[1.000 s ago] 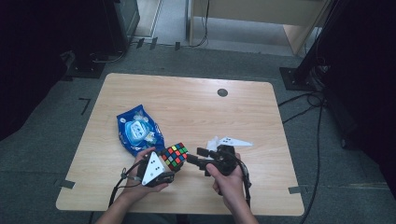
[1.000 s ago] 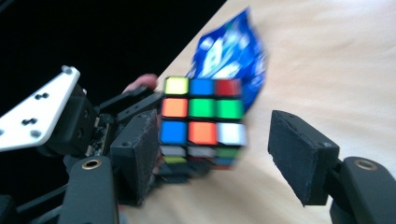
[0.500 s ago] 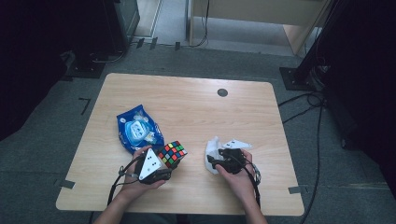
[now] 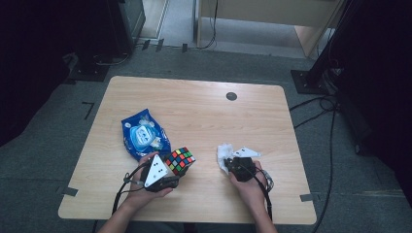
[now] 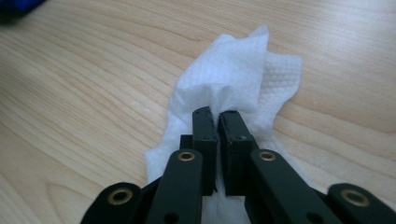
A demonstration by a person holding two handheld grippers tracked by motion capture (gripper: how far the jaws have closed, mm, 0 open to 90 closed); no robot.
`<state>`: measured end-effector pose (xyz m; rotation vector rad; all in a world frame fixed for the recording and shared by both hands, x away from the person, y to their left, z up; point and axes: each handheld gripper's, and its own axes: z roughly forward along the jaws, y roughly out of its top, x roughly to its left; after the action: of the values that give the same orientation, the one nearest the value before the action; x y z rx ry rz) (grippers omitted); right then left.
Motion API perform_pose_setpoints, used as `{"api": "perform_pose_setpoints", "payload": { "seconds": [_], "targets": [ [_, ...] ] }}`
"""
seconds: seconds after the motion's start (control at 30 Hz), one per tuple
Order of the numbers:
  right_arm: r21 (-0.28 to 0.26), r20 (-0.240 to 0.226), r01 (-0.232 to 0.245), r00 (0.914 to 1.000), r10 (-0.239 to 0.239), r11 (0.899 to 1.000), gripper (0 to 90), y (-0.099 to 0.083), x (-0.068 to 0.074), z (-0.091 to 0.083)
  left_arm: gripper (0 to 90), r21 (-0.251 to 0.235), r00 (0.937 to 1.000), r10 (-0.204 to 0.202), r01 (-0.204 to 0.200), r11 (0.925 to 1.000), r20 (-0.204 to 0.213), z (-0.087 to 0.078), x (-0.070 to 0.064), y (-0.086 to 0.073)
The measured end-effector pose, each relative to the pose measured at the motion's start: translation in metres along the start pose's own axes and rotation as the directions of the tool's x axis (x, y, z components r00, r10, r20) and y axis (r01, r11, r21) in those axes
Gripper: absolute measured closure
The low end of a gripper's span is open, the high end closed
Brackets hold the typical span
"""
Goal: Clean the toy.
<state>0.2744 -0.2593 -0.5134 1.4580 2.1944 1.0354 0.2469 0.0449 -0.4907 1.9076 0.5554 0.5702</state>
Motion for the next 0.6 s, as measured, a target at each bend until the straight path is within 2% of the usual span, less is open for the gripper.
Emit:
{"api": "perform_pose_setpoints", "payload": {
  "seconds": [0.1, 0.13, 0.17, 0.23, 0.27, 0.3, 0.33, 0.37, 0.4, 0.43, 0.5, 0.53, 0.6],
  "targets": [
    [-0.073, -0.091, -0.05, 0.9949, 0.043, 0.996, 88.9, 0.004, 0.005, -0.007, 33.8, -0.003, 1.0, -0.001, 0.001, 1.0, 0.007, 0.0, -0.001, 0.0],
    [-0.125, -0.149, -0.065, 0.9877, 0.047, 0.99, 89.0, 0.009, 0.011, -0.013, 33.9, -0.005, 0.9999, -0.001, 0.001, 1.0, 0.011, 0.001, -0.002, 0.0],
    [-0.154, -0.182, -0.07, 0.9825, 0.041, 0.986, 89.0, 0.012, 0.015, -0.017, 33.9, -0.005, 0.9999, 0.002, -0.002, 1.0, 0.016, 0.001, -0.003, 0.0],
    [-0.234, -0.248, -0.059, 0.9687, -0.001, 0.97, 89.0, 0.021, 0.031, -0.028, 33.9, -0.008, 0.9994, 0.016, -0.015, 0.9999, 0.032, 0.002, -0.006, 0.001],
    [-0.255, -0.267, -0.053, 0.9636, -0.017, 0.965, 89.0, 0.023, 0.037, -0.031, 33.9, -0.009, 0.9989, 0.022, -0.022, 0.9997, 0.041, 0.002, -0.008, 0.001],
    [-0.278, -0.295, -0.052, 0.955, -0.033, 0.959, 89.0, 0.026, 0.044, -0.035, 33.9, -0.009, 0.9984, 0.03, -0.03, 0.9995, 0.048, 0.003, -0.011, 0.002],
    [-0.292, -0.313, -0.052, 0.9488, -0.044, 0.955, 89.0, 0.029, 0.05, -0.037, 33.8, -0.012, 0.9976, 0.039, -0.038, 0.9992, 0.058, 0.003, -0.014, 0.002],
    [-0.291, -0.329, -0.048, 0.9429, -0.052, 0.956, 89.0, 0.03, 0.057, -0.037, 33.9, -0.012, 0.9969, 0.046, -0.046, 0.9989, 0.064, 0.004, -0.016, 0.003],
    [-0.288, -0.335, -0.048, 0.9407, -0.054, 0.956, 89.0, 0.031, 0.06, -0.036, 33.9, -0.014, 0.9963, 0.05, -0.049, 0.9987, 0.07, 0.004, -0.018, 0.003],
    [-0.281, -0.349, -0.054, 0.9356, -0.05, 0.958, 89.2, 0.031, 0.064, -0.035, 33.9, -0.011, 0.9959, 0.054, -0.054, 0.9985, 0.072, 0.005, -0.02, 0.003],
    [-0.28, -0.36, -0.075, 0.9324, -0.032, 0.957, 89.2, 0.03, 0.07, -0.034, 33.9, -0.001, 0.9949, 0.064, -0.064, 0.9979, 0.078, 0.006, -0.022, 0.002],
    [-0.281, -0.376, -0.084, 0.9261, -0.029, 0.956, 89.3, 0.03, 0.071, -0.034, 33.9, 0.003, 0.9942, 0.068, -0.069, 0.9976, 0.083, 0.007, -0.023, 0.002],
    [-0.287, -0.437, -0.106, 0.8987, -0.032, 0.952, 89.3, 0.032, 0.076, -0.039, 33.9, 0.007, 0.9942, 0.072, -0.073, 0.9973, 0.08, 0.008, -0.025, 0.001]
  ]
}}
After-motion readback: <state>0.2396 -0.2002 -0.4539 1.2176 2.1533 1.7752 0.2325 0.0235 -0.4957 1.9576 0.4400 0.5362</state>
